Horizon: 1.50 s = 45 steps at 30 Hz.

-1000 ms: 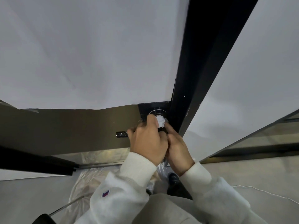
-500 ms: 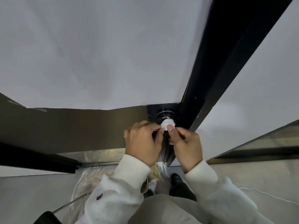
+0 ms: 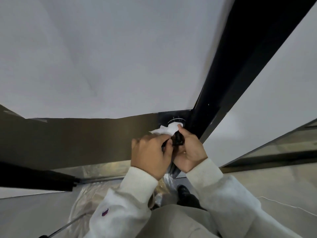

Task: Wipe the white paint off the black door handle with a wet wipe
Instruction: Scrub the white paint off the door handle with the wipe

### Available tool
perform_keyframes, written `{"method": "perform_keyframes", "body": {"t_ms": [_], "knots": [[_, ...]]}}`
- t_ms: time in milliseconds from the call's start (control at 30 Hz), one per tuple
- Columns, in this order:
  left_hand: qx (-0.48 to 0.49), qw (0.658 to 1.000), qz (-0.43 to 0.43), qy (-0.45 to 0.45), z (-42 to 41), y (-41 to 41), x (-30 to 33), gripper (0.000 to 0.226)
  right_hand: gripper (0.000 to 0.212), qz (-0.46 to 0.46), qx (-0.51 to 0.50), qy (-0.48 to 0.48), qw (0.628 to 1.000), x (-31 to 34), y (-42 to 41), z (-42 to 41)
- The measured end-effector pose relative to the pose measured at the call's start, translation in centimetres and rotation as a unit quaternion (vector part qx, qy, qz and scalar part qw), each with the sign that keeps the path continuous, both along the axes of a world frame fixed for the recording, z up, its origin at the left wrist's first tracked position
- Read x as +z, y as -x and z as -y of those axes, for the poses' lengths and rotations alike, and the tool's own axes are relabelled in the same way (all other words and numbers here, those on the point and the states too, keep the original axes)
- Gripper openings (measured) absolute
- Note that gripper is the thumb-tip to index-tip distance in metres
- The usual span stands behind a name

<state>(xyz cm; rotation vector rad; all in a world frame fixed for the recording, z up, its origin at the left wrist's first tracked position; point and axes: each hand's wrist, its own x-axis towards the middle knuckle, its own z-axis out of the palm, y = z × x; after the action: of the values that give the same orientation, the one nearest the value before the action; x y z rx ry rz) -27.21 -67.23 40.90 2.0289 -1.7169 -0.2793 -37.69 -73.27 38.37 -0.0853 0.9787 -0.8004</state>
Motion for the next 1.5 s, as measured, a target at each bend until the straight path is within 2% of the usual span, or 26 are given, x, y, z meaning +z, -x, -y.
{"method": "perform_keyframes", "body": {"t_ms": [67, 133, 267, 333, 400, 533, 600, 700, 733, 800, 833, 867, 933, 967, 1000, 1033, 1100, 1133, 1167, 1233, 1300, 1500], "knots": [[-0.005, 1.0, -0.007, -0.006, -0.1, -0.1, 0.0, 0.025, 0.034, -0.006, -0.057, -0.028, 0.998, -0.2, -0.5, 0.1], [-0.007, 1.0, -0.013, -0.012, -0.2, -0.2, -0.2, 0.026, 0.026, -0.067, -0.103, -0.016, 0.992, -0.2, -0.6, -0.1], [-0.011, 1.0, -0.003, -0.015, -0.2, -0.4, -0.4, 0.028, 0.027, -0.065, -0.087, 0.03, 0.994, 0.2, -0.6, -0.7], [-0.012, 1.0, -0.003, -0.01, -0.1, -0.4, -0.4, 0.029, 0.02, -0.083, -0.097, 0.03, 0.991, 0.6, -0.6, -0.6], [-0.019, 1.0, -0.007, -0.009, -0.1, -0.4, -0.4, 0.03, 0.012, -0.132, -0.115, 0.044, 0.984, 0.8, -1.0, -0.3], [-0.023, 1.0, -0.017, 0.008, -0.2, -0.5, -0.2, 0.027, 0.022, -0.273, -0.138, 0.149, 0.94, -0.1, -2.2, -0.8], [-0.025, 0.999, -0.026, 0.008, -0.2, -0.6, -0.2, 0.026, 0.015, -0.396, -0.094, 0.228, 0.885, -0.8, -2.3, -0.8], [-0.035, 0.999, -0.02, 0.006, -0.4, -0.9, -0.2, 0.026, 0.034, -0.569, 0.006, 0.334, 0.751, -1.1, -1.1, -0.4], [-0.037, 0.999, -0.017, 0.005, -0.5, -0.9, -0.3, 0.026, 0.04, -0.613, 0.042, 0.371, 0.696, -0.7, -0.6, -0.2], [-0.033, 0.999, -0.011, 0.001, -0.4, -0.9, -0.4, 0.025, 0.04, -0.681, 0.129, 0.417, 0.589, 0.4, -0.3, 0.2], [-0.031, 0.999, -0.007, -0.002, -0.3, -0.9, -0.5, 0.023, 0.038, -0.702, 0.166, 0.416, 0.554, 0.8, -0.2, 0.4], [-0.032, 0.999, -0.003, -0.004, -0.4, -0.9, -0.5, 0.021, 0.036, -0.715, 0.185, 0.407, 0.538, 1.3, -0.1, 0.5], [-0.036, 0.999, 0.001, -0.001, -0.5, -0.8, -0.5, 0.02, 0.036, -0.708, 0.192, 0.404, 0.547, 1.7, 0.2, 0.6], [-0.038, 0.999, 0.003, 0.0, -0.6, -0.8, -0.4, 0.02, 0.039, -0.69, 0.186, 0.407, 0.57, 1.6, 0.3, 0.7], [-0.04, 0.999, 0.005, 0.002, -0.6, -0.7, -0.3, 0.02, 0.041, -0.656, 0.17, 0.405, 0.613, 1.5, 0.5, 0.7], [-0.041, 0.999, 0.006, 0.006, -0.5, -0.7, -0.2, 0.022, 0.039, -0.607, 0.151, 0.387, 0.678, 1.4, 0.6, 0.7], [-0.043, 0.999, 0.008, 0.008, -0.6, -0.6, 0.0, 0.027, 0.026, -0.417, 0.068, 0.274, 0.864, 0.9, 0.2, 0.5], [-0.042, 0.999, 0.007, 0.008, -0.6, -0.6, 0.1, 0.03, 0.02, -0.294, 0.028, 0.193, 0.936, 0.8, -0.3, 0.2], [-0.04, 0.999, 0.003, 0.007, -0.6, -0.6, 0.1, 0.032, 0.017, -0.191, -0.004, 0.125, 0.974, 0.7, -0.8, -0.1], [-0.042, 0.999, -0.009, 0.005, -0.6, -0.5, 0.2, 0.034, 0.02, -0.055, -0.033, 0.051, 0.997, 0.4, -1.1, -0.5], [-0.045, 0.999, -0.011, 0.001, -0.8, -0.6, 0.3, 0.036, 0.026, 0.041, -0.053, 0.015, 0.998, 0.0, -1.2, -0.6], [-0.057, 0.998, -0.009, -0.009, -1.4, -0.9, 0.5, 0.044, 0.021, 0.136, -0.023, 0.063, 0.988, -1.5, -1.4, -0.7]]}}
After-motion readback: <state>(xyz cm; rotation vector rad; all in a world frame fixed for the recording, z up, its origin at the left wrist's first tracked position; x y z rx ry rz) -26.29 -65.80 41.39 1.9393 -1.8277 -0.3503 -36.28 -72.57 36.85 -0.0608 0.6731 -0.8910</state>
